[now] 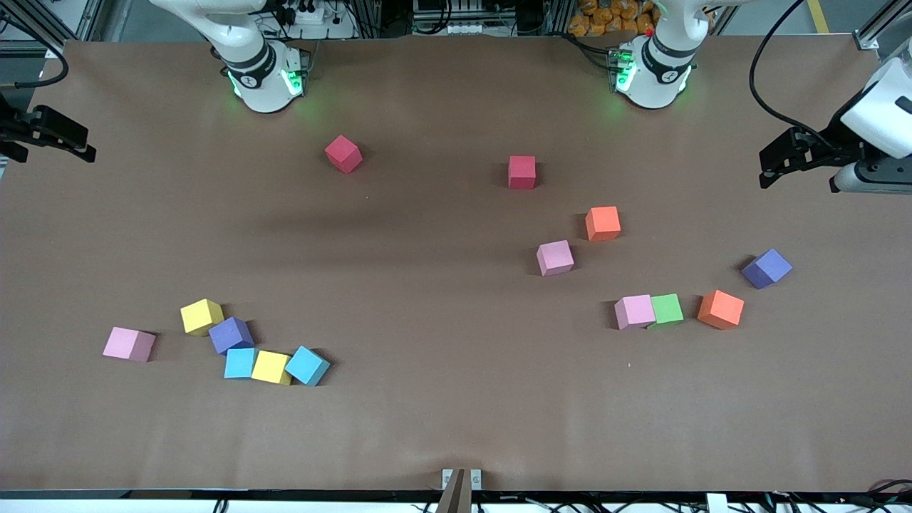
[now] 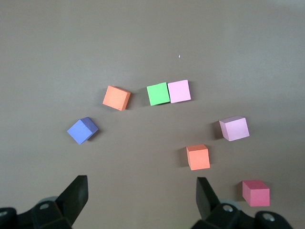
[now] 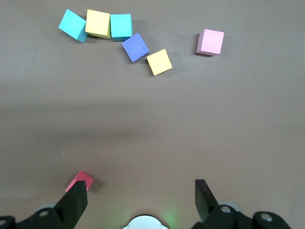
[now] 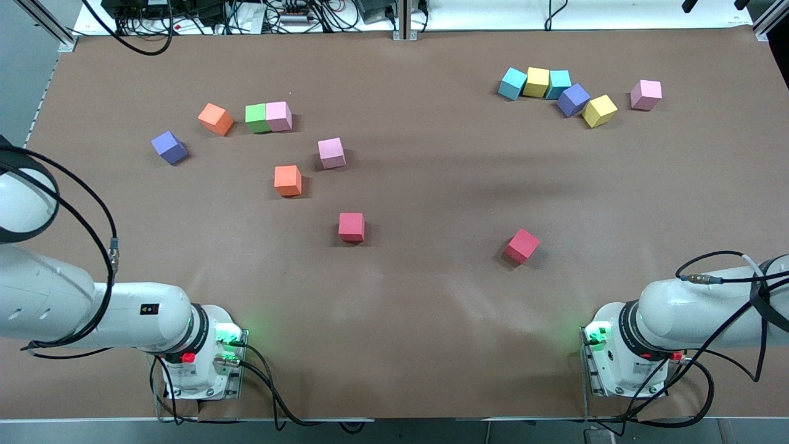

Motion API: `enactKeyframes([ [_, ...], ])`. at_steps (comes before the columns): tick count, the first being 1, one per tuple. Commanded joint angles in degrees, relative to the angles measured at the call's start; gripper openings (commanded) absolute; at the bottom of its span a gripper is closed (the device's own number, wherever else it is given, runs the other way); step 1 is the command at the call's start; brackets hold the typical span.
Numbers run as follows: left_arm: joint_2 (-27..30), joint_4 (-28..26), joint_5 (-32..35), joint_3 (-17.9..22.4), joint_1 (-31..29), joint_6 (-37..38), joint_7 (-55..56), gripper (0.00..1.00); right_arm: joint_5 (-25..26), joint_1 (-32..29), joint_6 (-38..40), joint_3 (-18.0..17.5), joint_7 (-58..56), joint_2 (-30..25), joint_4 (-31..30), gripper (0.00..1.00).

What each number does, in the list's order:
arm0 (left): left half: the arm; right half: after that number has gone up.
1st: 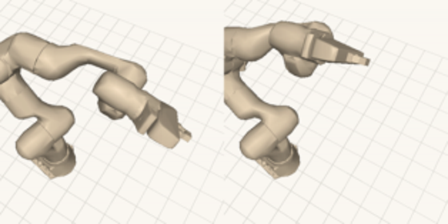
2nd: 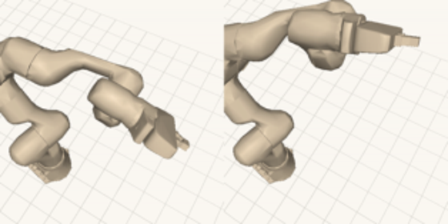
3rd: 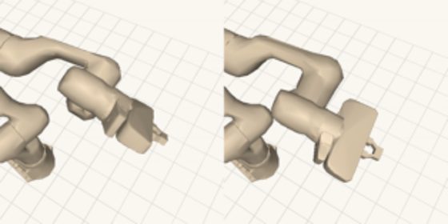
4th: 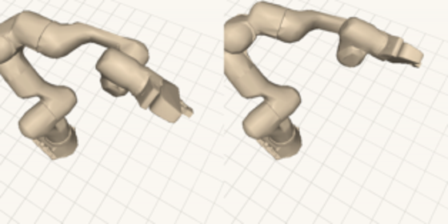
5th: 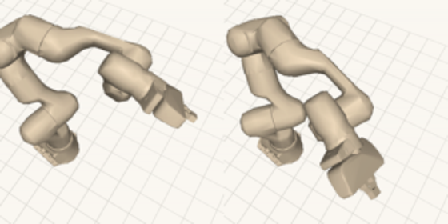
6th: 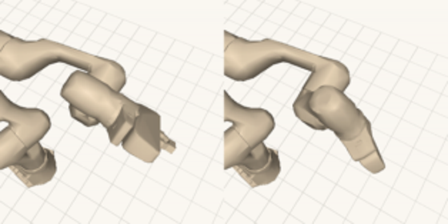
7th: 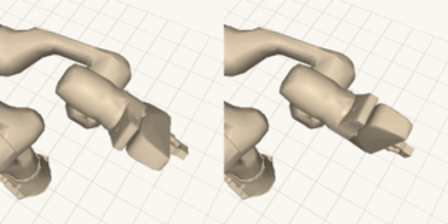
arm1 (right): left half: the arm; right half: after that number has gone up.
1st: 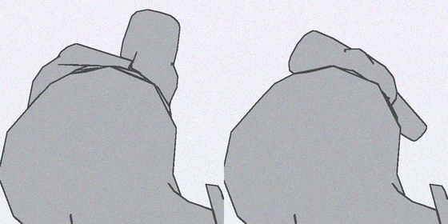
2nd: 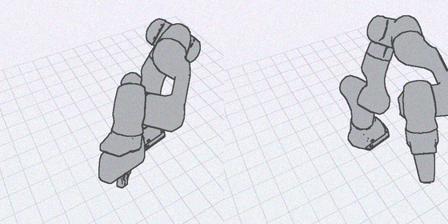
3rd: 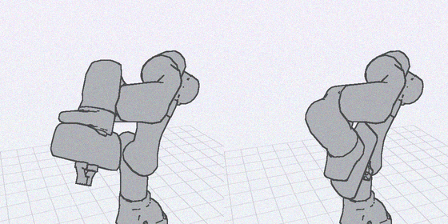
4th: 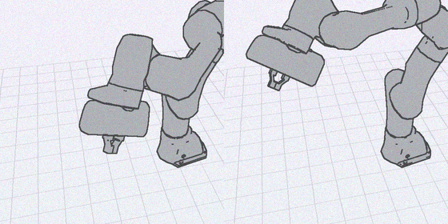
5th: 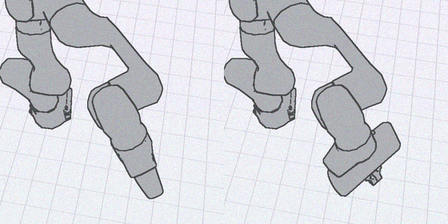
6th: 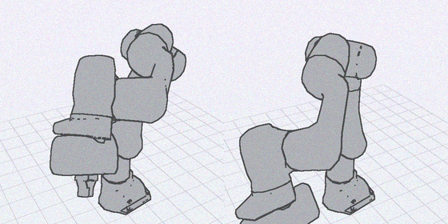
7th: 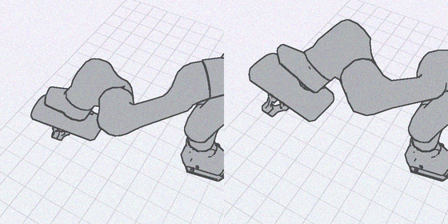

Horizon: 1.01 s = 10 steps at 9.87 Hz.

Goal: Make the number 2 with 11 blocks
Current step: 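Reach the right gripper to the purple cube while the left gripper reaches the magenta cube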

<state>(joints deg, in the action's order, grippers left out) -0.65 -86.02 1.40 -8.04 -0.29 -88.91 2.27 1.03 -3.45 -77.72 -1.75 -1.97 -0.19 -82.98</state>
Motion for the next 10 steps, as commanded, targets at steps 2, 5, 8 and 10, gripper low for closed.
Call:
enactKeyframes([
  [2,1.0,-1.2,-0.7,1.0,0.6,0.6,-2.3,1.00,1.0,-0.7,0.0,-0.4,-0.6,-0.1,0.2,1.00],
  [5,0.8,-4.8,-1.2,-2.9,1.0,-0.5,-1.6,1.00,0.8,-0.7,-0.1,-0.4,-0.6,0.3,0.2,1.00],
  [8,1.5,-13.6,-4.7,-9.5,1.1,-4.8,-0.3,1.00,0.5,-0.2,-2.9,-0.6,-0.6,3.1,-0.1,1.00],
  [10,1.4,-18.2,-4.7,-15.3,1.1,-7.7,6.7,1.00,0.3,1.3,-5.7,-0.8,-0.6,6.8,-0.1,1.00],
])
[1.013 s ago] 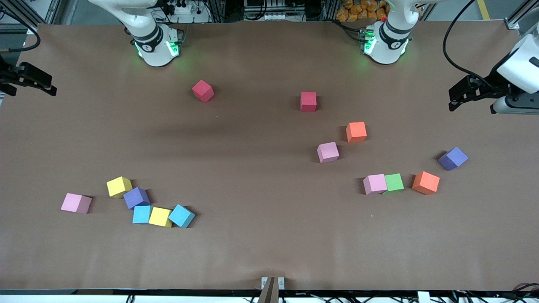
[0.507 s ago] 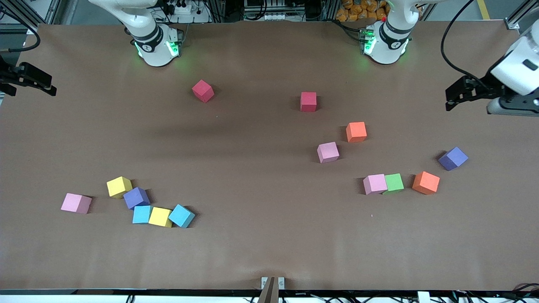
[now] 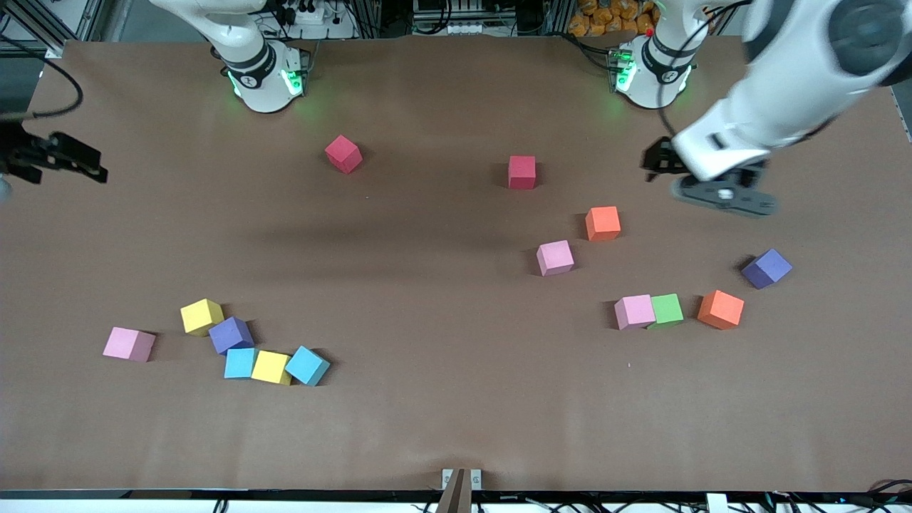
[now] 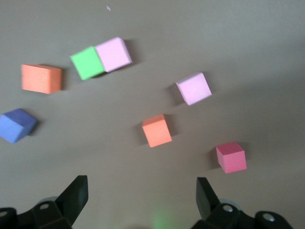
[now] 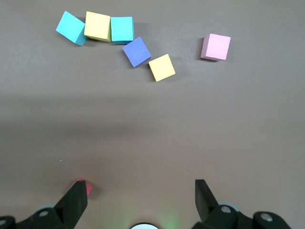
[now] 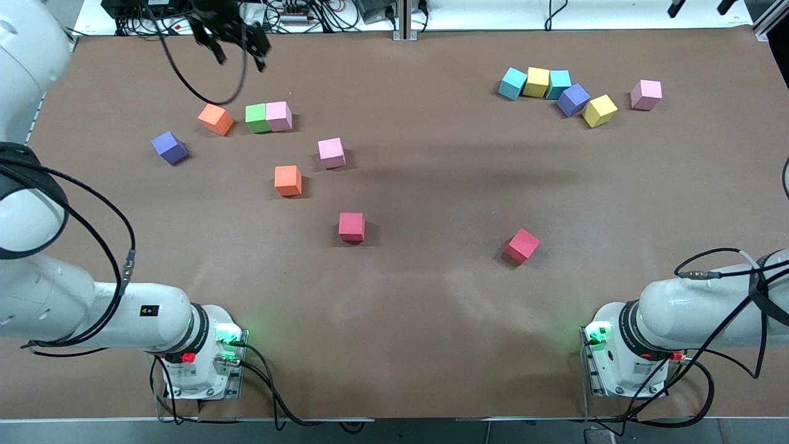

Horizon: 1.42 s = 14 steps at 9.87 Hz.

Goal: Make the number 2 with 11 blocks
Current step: 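Reach the right gripper to the purple cube while the left gripper reaches the magenta cube, then grasp the purple cube with the right gripper while the left gripper grasps the magenta cube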

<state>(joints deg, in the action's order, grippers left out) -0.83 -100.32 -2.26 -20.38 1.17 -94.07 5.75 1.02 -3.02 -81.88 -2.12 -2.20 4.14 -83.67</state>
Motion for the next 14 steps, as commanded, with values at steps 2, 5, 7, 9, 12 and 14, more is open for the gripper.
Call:
enactKeyframes([
  [2,1.6,-9.7,-0.9,-7.8,-0.2,-6.4,7.6,1.00,0.3,2.8,-5.7,-0.6,-0.3,7.3,0.6,1.00],
  [5,0.6,-19.6,-1.0,-13.1,2.6,-16.4,17.8,1.00,0.4,5.6,-18.3,-0.6,-6.8,14.9,0.7,1.00],
  [7,0.2,-26.0,-1.9,-15.2,3.0,-24.6,21.2,1.00,0.4,4.7,-26.1,-0.6,-13.8,21.0,0.6,1.00],
  [9,-1.8,-29.1,-2.1,-18.3,3.3,-30.8,28.9,1.00,0.4,3.6,-32.0,-0.4,-18.8,26.7,0.7,1.00],
  [12,-5.4,-30.8,-2.1,-18.7,6.0,-33.6,38.8,1.00,0.3,1.6,-39.6,-0.5,-24.8,34.6,0.6,1.00],
  [14,-6.7,-34.6,-2.2,-18.7,7.5,-38.9,42.3,1.00,-4.2,1.4,-39.6,-0.4,-26.3,37.8,0.1,1.00],
])
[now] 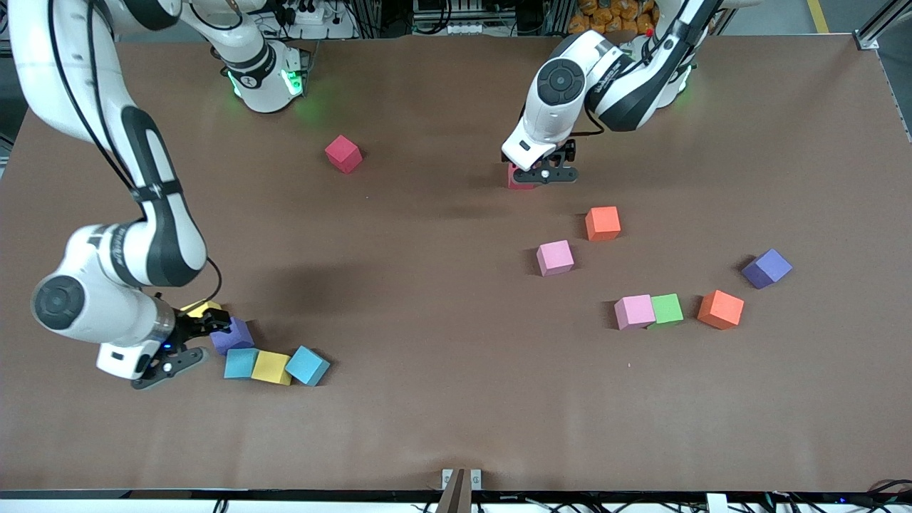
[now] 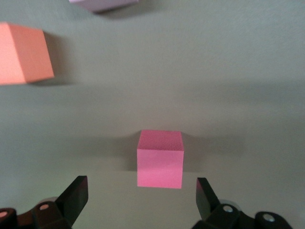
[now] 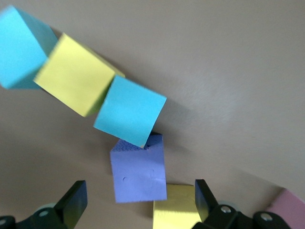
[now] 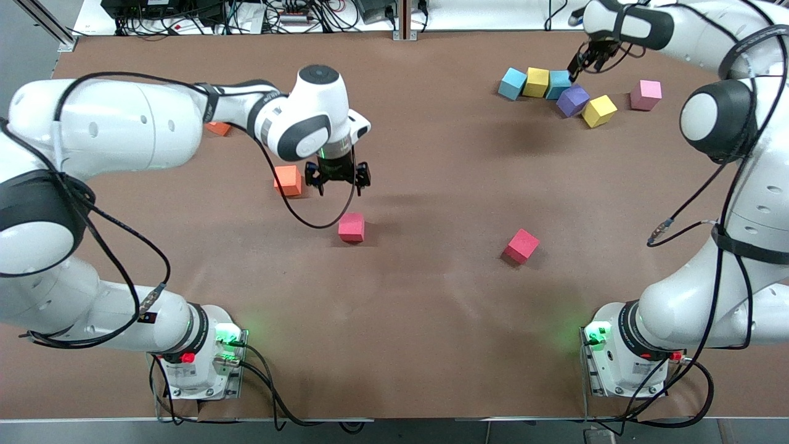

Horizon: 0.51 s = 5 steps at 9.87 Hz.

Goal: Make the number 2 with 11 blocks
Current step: 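Grasp the purple cube with the right gripper while the left gripper grasps the magenta cube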

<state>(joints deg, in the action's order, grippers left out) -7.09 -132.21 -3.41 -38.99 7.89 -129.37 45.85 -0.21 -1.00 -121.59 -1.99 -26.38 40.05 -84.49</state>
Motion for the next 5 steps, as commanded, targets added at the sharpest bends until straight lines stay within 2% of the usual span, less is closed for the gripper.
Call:
enactKeyframes([
  [1,-1.9,-4.0,-1.0,-0.1,1.0,-6.2,2.6,1.00,-4.7,-0.8,0.0,-0.6,-3.2,2.5,0.6,1.00],
  [2,-3.1,-5.3,-0.7,-0.1,1.9,-9.2,2.6,1.00,-5.1,-0.8,-0.6,-0.6,-3.2,3.4,0.6,1.00],
  [5,-5.0,-5.8,-0.7,-0.1,2.1,-11.9,2.9,1.00,-5.2,-0.9,-2.5,-0.5,-3.4,4.9,0.5,1.00],
])
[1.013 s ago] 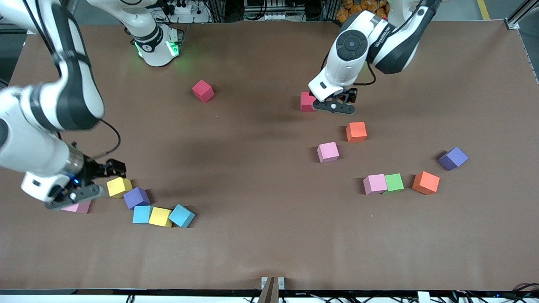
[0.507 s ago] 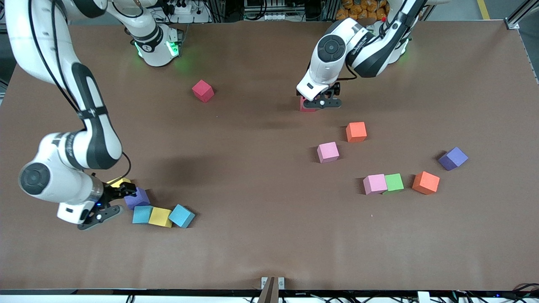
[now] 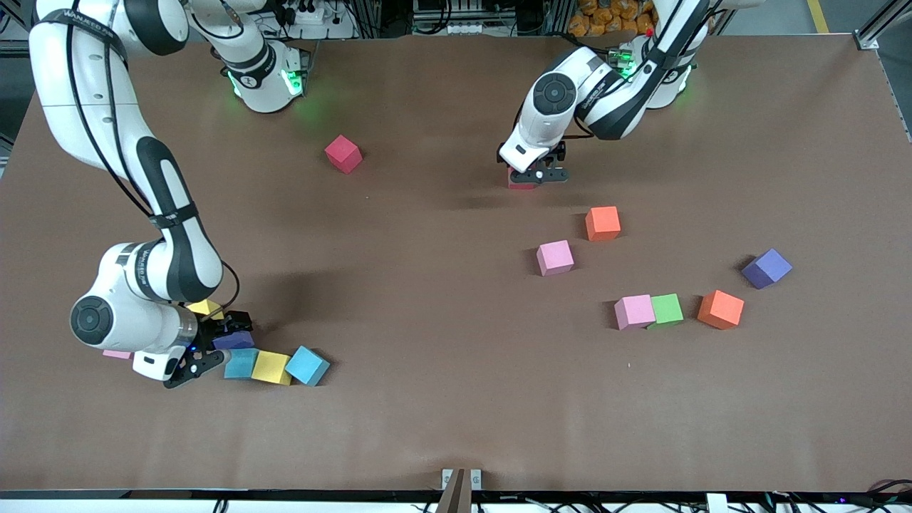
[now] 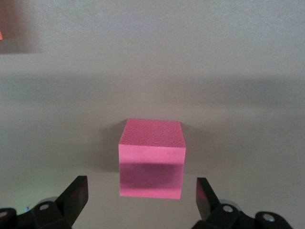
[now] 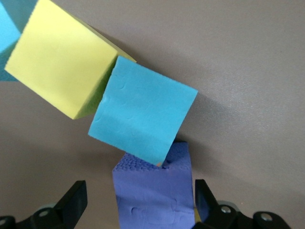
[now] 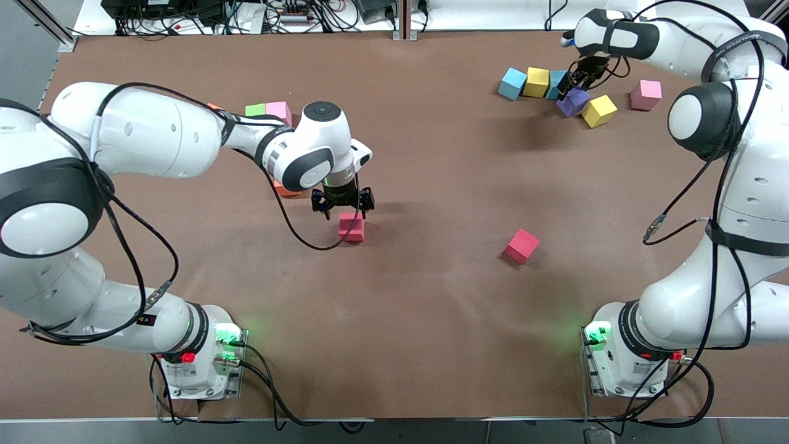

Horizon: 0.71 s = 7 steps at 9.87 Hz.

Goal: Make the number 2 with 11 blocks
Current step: 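Grasp the purple cube with the right gripper while the left gripper grasps the magenta cube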

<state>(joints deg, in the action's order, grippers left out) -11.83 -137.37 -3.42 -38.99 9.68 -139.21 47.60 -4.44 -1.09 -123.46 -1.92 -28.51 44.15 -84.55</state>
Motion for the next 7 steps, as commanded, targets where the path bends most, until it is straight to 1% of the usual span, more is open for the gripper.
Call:
enactKeyframes([
  [1,-1.1,-1.5,-0.7,-0.1,0.3,-4.4,1.2,1.00,-1.0,-0.8,-1.1,-0.5,-2.8,1.1,0.5,1.00],
  [2,-1.8,-1.7,-0.5,-0.2,0.6,-4.9,1.2,1.00,-0.9,-0.9,-1.4,-0.5,-3.2,1.2,0.5,0.91],
  [4,-3.3,-1.8,-0.3,-0.1,1.4,-5.9,1.2,1.00,-0.7,-0.8,-0.8,-0.5,-3.3,1.1,0.7,0.24],
  [5,-3.5,-2.1,-0.2,-0.1,1.6,-6.1,1.2,1.00,-0.8,-0.8,-0.6,-0.5,-3.7,1.1,0.7,0.12],
  [6,-4.1,-2.1,0.2,0.0,1.6,-6.1,1.2,0.99,-0.9,-0.3,-0.6,-0.5,-3.4,0.9,0.7,0.09],
  [7,-4.7,-2.1,1.1,0.1,1.6,-6.1,1.2,0.85,-1.0,-0.1,0.7,-0.5,-3.4,0.6,0.9,0.07],
])
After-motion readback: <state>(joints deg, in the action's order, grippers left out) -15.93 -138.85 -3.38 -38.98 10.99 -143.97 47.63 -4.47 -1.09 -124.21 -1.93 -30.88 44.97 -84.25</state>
